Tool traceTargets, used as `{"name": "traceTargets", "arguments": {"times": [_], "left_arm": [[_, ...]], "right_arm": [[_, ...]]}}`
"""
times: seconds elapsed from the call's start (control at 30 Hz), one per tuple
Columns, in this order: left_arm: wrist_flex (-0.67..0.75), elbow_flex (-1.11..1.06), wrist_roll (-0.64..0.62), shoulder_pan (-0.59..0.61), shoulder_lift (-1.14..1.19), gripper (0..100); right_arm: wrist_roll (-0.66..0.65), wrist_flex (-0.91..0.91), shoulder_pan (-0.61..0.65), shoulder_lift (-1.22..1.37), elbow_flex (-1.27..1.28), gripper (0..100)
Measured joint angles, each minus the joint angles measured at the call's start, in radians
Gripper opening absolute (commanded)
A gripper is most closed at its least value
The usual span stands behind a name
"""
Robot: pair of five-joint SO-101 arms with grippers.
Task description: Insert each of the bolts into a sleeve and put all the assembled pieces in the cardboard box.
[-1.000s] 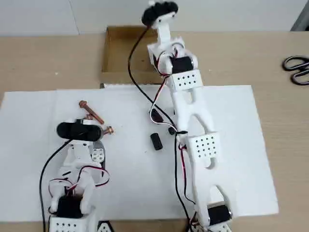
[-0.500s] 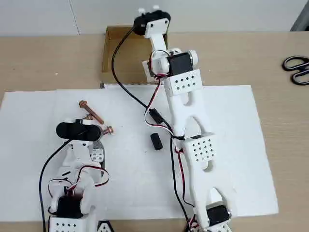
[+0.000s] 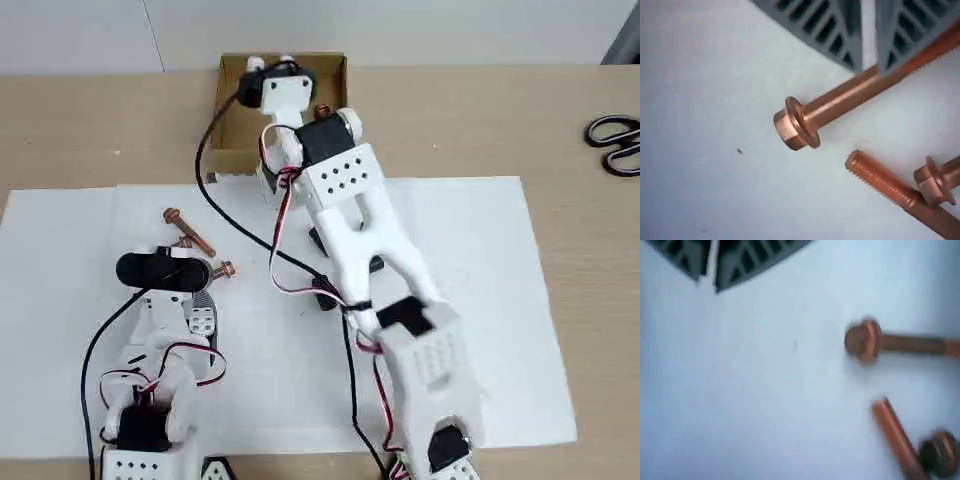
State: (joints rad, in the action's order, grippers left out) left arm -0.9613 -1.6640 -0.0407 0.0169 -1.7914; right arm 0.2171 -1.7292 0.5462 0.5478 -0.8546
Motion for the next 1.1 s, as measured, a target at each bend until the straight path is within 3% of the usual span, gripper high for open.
{"name": "traceTargets", "arguments": {"times": [0.4, 0.77, 1.1], "left_arm": [[0.0, 0.0, 0.0, 0.0, 0.0, 1], [0.0, 0.0, 0.0, 0.0, 0.0, 1], [0.0, 0.0, 0.0, 0.0, 0.0, 1]], "right_arm": [[0.051, 0.0, 0.032, -0.232, 0.459, 0.9], [0.006, 0.0, 0.057, -0.235, 0.519, 3.6], [-0.14, 0.0, 0.057, -0.235, 0.56, 7.6]]}}
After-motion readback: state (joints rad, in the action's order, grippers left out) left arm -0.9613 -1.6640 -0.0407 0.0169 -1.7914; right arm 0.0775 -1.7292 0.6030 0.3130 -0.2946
